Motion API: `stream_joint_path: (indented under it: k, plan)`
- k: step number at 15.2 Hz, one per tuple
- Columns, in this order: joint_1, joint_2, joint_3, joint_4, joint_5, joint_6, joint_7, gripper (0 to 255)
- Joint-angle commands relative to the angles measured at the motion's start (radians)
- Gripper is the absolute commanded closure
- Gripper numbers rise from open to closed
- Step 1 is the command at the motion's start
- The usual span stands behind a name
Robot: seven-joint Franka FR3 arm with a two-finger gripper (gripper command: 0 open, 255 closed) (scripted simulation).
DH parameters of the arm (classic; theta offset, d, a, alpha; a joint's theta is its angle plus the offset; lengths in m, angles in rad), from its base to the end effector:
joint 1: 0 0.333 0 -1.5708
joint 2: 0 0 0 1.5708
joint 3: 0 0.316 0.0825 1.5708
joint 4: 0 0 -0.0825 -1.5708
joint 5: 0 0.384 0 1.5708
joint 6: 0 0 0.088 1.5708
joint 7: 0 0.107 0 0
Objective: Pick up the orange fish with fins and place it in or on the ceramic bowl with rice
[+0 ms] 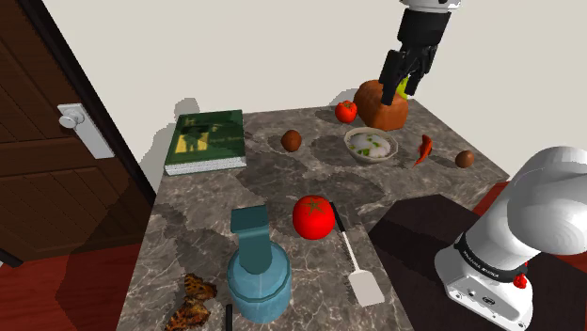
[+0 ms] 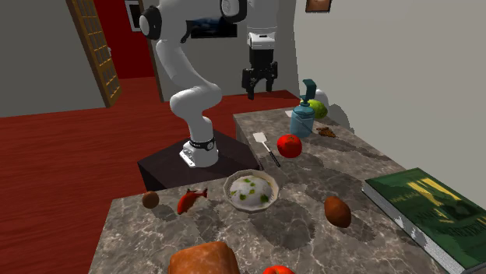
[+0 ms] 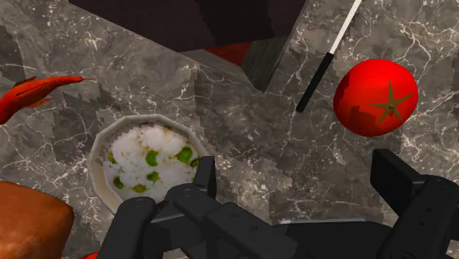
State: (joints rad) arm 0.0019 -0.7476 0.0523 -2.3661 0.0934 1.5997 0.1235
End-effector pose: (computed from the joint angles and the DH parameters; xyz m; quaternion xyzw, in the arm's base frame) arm 0.3183 0.0312 0.5760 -0.9986 0.0436 0.0120 0.0280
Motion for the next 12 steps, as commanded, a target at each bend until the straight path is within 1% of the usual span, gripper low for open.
stream_joint_path:
  k: [1,7,12]
  plan:
    - [0.000,0.000,0.000,0.000,0.000,0.000,0.000,0]
    - [-0.077,-0.033,-0.101,-0.139,-0.049,0.137,-0.046,0]
    - [-0.148,-0.030,-0.193,-0.233,-0.092,0.259,-0.088,0]
